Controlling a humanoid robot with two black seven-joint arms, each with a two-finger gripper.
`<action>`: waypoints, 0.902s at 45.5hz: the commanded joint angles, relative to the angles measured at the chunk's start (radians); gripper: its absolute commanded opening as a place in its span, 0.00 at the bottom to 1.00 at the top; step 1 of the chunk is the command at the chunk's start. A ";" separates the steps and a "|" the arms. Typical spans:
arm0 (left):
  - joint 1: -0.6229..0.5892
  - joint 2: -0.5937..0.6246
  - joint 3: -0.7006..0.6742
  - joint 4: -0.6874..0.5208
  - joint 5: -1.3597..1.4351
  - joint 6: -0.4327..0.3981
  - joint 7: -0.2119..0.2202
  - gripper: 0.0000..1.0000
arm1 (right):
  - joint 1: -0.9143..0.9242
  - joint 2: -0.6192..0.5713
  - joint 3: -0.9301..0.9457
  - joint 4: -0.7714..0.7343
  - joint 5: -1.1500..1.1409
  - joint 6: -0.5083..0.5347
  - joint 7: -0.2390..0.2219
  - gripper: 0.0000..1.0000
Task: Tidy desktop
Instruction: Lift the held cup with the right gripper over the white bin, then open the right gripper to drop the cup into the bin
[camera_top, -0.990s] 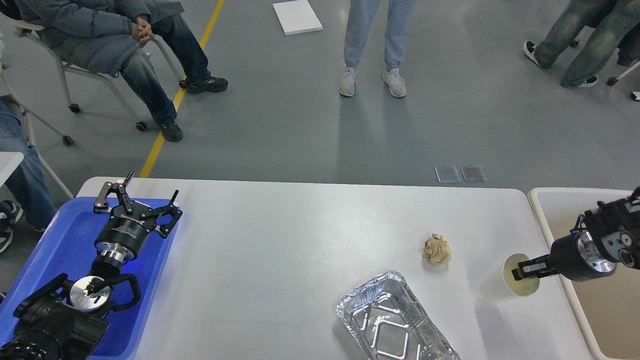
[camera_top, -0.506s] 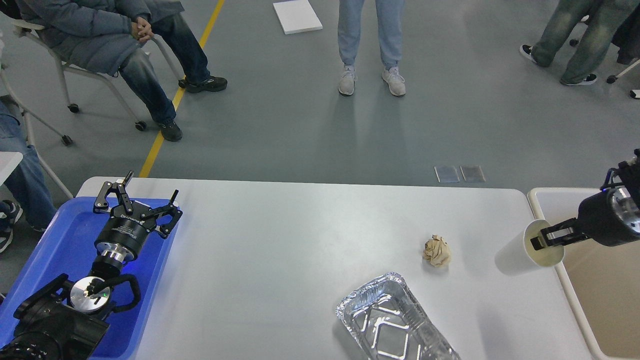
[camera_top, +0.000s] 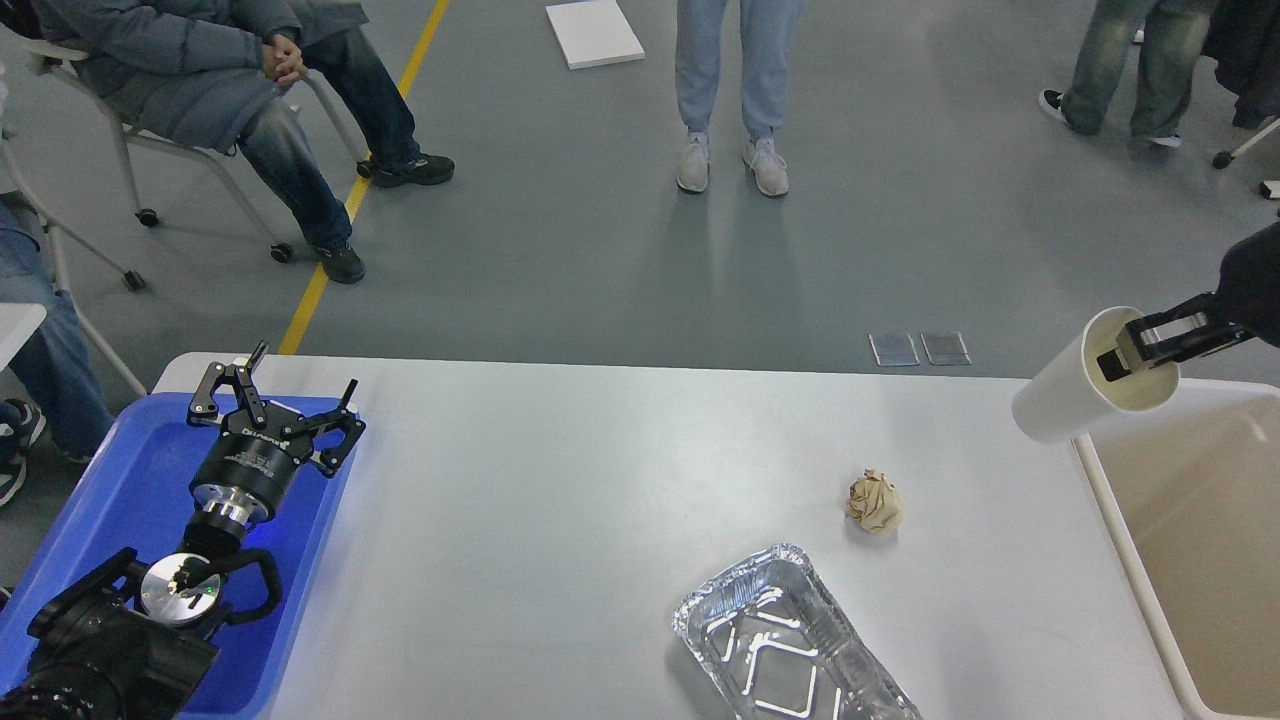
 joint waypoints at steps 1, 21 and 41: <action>0.000 0.000 0.001 0.000 0.000 0.000 0.000 1.00 | 0.156 -0.006 -0.006 0.005 0.015 0.114 0.003 0.00; 0.000 0.000 0.001 0.000 0.000 0.000 0.000 1.00 | 0.126 -0.011 -0.026 -0.068 0.015 0.117 0.003 0.00; 0.000 0.000 -0.001 0.000 0.000 0.000 0.000 1.00 | -0.403 -0.131 0.053 -0.568 0.054 0.033 0.003 0.00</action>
